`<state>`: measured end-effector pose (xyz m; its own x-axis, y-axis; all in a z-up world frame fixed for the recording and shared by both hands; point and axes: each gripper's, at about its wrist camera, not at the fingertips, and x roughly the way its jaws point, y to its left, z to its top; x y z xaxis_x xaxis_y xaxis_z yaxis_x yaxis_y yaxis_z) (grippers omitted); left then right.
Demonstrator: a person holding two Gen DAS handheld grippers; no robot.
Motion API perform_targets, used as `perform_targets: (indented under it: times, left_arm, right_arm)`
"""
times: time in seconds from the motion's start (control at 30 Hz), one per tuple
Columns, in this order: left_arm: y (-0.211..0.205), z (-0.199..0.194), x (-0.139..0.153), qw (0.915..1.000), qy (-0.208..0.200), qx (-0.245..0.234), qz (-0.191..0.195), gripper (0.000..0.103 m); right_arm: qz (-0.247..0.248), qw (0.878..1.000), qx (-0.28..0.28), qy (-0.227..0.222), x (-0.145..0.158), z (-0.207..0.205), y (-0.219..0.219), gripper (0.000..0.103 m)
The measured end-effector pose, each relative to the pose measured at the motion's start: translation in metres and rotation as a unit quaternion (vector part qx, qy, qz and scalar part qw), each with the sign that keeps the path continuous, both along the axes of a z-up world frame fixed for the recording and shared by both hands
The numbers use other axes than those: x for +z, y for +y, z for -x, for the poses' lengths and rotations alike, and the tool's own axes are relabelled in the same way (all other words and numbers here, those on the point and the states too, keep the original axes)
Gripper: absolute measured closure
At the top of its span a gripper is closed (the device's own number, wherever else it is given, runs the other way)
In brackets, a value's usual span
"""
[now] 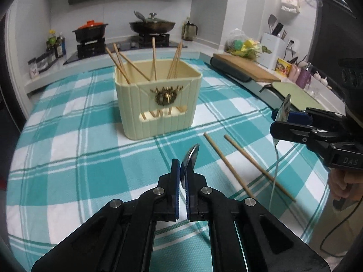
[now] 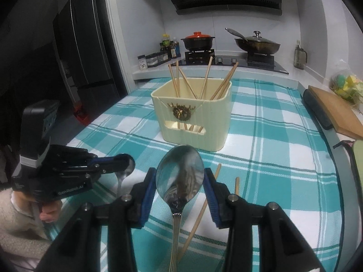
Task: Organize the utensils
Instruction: 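Lift both spoons, lower them into the cream holder and open both grippers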
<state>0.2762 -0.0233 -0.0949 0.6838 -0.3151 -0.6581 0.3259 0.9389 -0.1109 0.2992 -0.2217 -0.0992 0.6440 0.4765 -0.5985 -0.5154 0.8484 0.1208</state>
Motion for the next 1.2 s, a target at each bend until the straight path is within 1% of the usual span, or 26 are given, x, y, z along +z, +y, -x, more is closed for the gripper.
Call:
perform_targets:
  times: [0.13, 0.27, 0.37, 0.5, 0.63, 0.73, 0.93, 1.07, 1.13, 1.2]
  left_arm:
    - [0.012, 0.007, 0.035, 0.9993, -0.028, 0.006, 0.022, 0.1]
    - [0.021, 0.005, 0.056, 0.9984, -0.04, 0.01, 0.04, 0.1]
    - [0.025, 0.0, 0.066, 0.998, -0.048, 0.014, 0.039, 0.1]
    - [0.034, -0.007, 0.081, 0.9974, -0.051, 0.015, 0.05, 0.1]
    - [0.043, -0.02, 0.107, 0.9963, -0.063, 0.016, 0.056, 0.1]
    - [0.05, -0.033, 0.136, 0.9943, -0.088, 0.022, 0.056, 0.1]
    - [0.058, -0.072, 0.186, 0.9881, -0.138, 0.044, 0.051, 0.1]
    - [0.058, -0.107, 0.198, 0.984, -0.161, 0.069, 0.036, 0.1]
    - [0.056, -0.129, 0.193, 0.9826, -0.164, 0.083, 0.025, 0.1]
    - [0.055, -0.15, 0.182, 0.9836, -0.154, 0.091, 0.023, 0.1]
  right_arm:
    - [-0.003, 1.0, 0.004, -0.03, 0.029, 0.01, 0.002, 0.062]
    - [-0.008, 0.999, 0.003, -0.051, 0.047, 0.013, 0.006, 0.062]
    - [-0.007, 0.998, -0.001, -0.058, 0.055, 0.009, 0.009, 0.062]
    - [-0.006, 0.998, -0.006, -0.059, 0.063, 0.001, 0.012, 0.062]
    - [-0.012, 0.998, -0.008, -0.06, 0.077, -0.008, 0.013, 0.062]
    - [-0.022, 0.997, -0.012, -0.067, 0.096, -0.019, 0.012, 0.062]
    - [-0.046, 0.994, -0.027, -0.097, 0.151, -0.055, 0.012, 0.062]
    - [-0.055, 0.991, -0.041, -0.116, 0.182, -0.089, 0.015, 0.062]
    - [-0.055, 0.99, -0.049, -0.124, 0.189, -0.106, 0.018, 0.062]
    - [-0.048, 0.989, -0.055, -0.129, 0.189, -0.123, 0.023, 0.062]
